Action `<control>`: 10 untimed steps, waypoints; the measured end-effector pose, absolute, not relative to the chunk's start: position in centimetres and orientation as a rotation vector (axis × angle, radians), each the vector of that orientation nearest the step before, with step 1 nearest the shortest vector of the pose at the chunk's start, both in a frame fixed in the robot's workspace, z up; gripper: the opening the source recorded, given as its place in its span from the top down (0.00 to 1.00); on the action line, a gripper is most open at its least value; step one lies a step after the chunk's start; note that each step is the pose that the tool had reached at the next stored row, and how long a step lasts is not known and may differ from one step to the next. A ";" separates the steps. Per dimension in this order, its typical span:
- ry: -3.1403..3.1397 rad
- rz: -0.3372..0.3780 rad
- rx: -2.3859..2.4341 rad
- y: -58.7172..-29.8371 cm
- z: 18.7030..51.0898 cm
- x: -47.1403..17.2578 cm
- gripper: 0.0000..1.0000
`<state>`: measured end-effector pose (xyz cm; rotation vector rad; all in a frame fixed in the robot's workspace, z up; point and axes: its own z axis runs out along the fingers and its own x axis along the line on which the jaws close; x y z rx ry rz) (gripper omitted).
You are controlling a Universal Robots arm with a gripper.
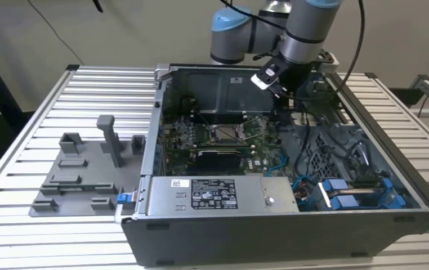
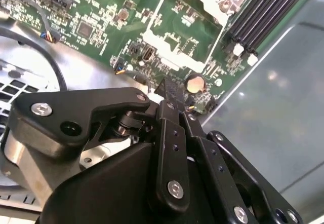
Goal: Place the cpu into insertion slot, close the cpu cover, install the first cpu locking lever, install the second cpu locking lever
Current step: 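Close the cpu cover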
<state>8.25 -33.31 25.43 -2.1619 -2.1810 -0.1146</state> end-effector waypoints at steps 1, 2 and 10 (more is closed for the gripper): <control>-2.180 -0.117 -2.161 -33.3 25.4 8.4 0.89; -2.178 -0.119 -2.159 -33.3 25.3 8.4 0.89; -2.151 -0.172 -2.124 -33.4 25.0 8.5 0.89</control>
